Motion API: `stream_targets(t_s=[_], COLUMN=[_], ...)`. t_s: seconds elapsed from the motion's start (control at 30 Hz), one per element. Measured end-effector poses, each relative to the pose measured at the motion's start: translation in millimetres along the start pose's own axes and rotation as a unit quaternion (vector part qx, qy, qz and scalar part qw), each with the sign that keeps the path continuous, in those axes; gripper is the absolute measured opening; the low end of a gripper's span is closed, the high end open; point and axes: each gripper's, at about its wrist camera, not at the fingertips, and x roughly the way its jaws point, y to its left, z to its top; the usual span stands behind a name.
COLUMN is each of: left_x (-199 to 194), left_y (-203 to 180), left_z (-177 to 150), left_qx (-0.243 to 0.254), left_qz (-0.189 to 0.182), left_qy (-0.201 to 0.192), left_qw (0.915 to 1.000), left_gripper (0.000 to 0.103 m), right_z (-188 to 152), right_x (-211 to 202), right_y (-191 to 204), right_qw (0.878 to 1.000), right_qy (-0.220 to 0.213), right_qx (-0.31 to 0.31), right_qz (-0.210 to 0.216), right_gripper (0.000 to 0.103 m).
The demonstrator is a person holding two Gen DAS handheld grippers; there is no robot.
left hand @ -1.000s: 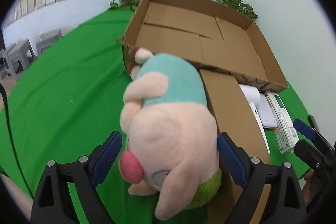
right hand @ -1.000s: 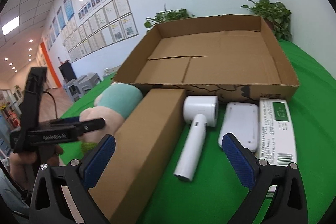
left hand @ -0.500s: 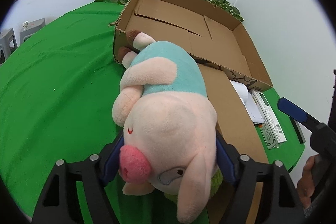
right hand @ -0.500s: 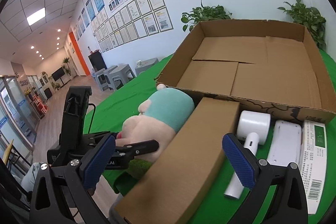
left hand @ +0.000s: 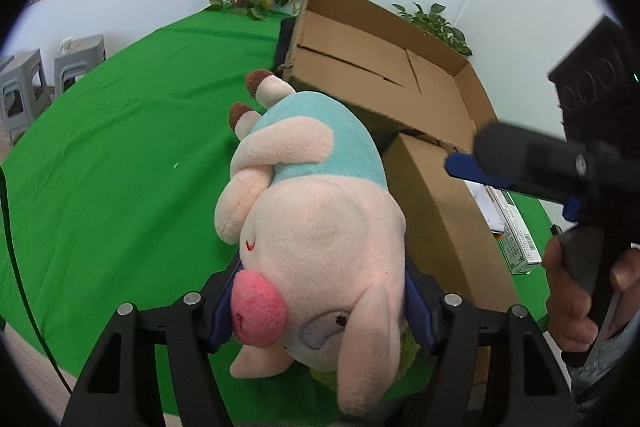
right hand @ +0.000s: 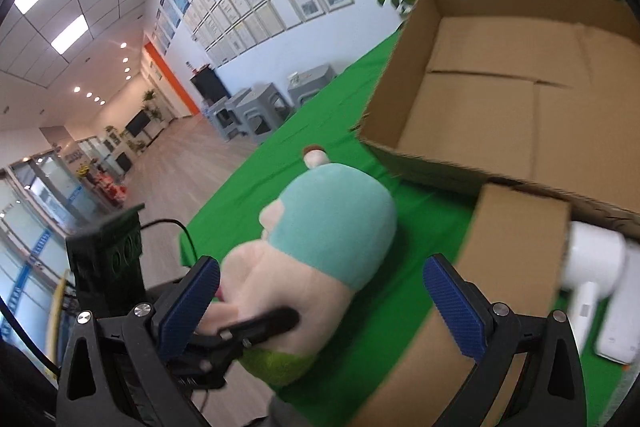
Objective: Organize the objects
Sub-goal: 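Carry the plush pig with the left gripper while the right gripper also grips it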
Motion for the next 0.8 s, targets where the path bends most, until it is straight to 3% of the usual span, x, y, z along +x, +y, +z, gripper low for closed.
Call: stream_targets(t_s=[0.17,0.4,0.63,0.8], left_x=[-4.6,-4.1,-7.4,-9.0], left_y=[12.4,22.4,21.8,10.6], left_z=[-6.0,-4.0,-5.9,-1.6], left_qx=[-0.017,-0.038,-0.029,-0.014], left_qz=[-0.013,-0.025,-0.026,-0.024], left_qy=[0.000,-0.001,-0.001,-0.003], left_qw=[0.9998,0.9989,0.9993,0.9996], left_gripper=[0.068,0.068,0.067,0.066], right_z=[17.1,17.1,15.8,16.2], right_x=[52.0,99.6,114.5,113.5], right_y=[18.8,31.4,29.2,29.5], right_qw=[0.997,0.992,0.992,0.994], right_qy=[0.064,0.117,0.115,0.100], right_qx=[0.021,0.022,0.034,0.030], right_qz=[0.024,-0.037,-0.043,-0.039], right_gripper=[0.103,0.103,0.101,0.082])
